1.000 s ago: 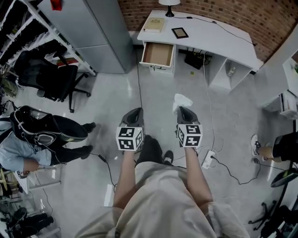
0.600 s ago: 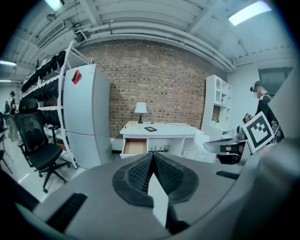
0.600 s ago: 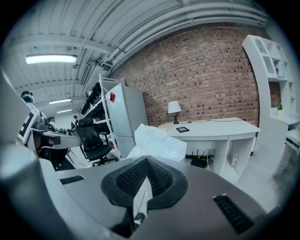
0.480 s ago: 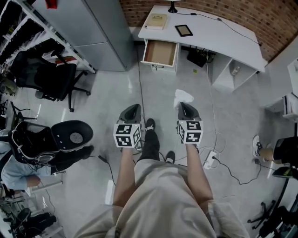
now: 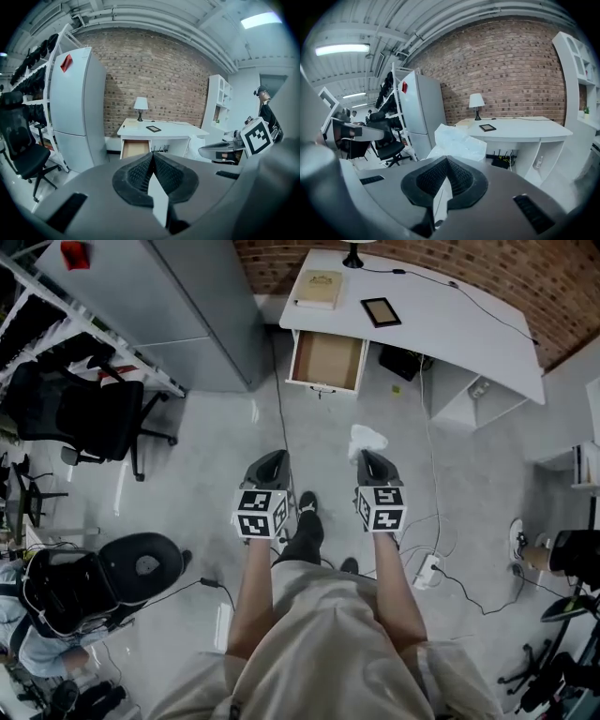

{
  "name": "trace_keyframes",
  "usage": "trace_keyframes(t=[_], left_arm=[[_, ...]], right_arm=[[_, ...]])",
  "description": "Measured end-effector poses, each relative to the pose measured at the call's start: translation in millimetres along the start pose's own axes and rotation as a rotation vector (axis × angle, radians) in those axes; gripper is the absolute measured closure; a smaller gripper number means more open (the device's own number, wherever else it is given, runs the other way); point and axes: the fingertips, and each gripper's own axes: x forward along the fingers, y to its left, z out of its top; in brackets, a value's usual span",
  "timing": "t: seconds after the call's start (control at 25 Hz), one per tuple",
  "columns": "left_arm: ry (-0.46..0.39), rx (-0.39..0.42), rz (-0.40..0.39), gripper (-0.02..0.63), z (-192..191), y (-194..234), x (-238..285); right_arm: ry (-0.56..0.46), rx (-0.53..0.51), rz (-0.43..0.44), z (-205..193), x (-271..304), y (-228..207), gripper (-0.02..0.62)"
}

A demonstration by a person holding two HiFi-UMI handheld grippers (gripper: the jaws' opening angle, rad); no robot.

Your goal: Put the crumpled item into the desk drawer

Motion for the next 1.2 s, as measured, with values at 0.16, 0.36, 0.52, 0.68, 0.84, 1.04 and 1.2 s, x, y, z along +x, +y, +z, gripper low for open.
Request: trace_keyframes(t=[0.16, 0.36, 0.52, 0.68, 0.84, 1.04, 1.2], left_arm=[[0.026, -0.009, -0.044, 0.591, 9.9, 23.8, 39.4], [0.05, -0.027, -0.087, 0.591, 22.4, 54.2, 83.8], [0.066, -0.031, -0.124, 0.591, 32.0, 75.5, 114.4], [0.073, -0.029, -0.148, 0.591, 42.7, 95.8, 140.0], [0.059, -0.029, -0.162, 0.591, 56.4, 117.1, 160.3], [0.055, -0.045, -0.17, 0.591, 66.9, 136.3, 178.5], [0.058, -0.064, -0.168, 0.591, 67.0, 146.1, 192.3]], right_arm=[[0.039, 0.015, -0.024, 7.4, 40.7, -5.1, 0.571], [0.048, 0.042, -0.077, 23.5, 84.9, -17.9, 0.571], [0.052, 0.062, -0.112, 36.2, 120.5, -24.9, 0.571], [0.063, 0.065, -0.135, 49.0, 151.0, -28.7, 0.571], [0.054, 0.057, -0.175, 62.0, 174.4, -32.6, 0.571], [0.072, 0.056, -0.195, 69.2, 197.1, -35.5, 0.571], [0.086, 0.047, -0.191, 70.8, 211.1, -35.8, 0.571]])
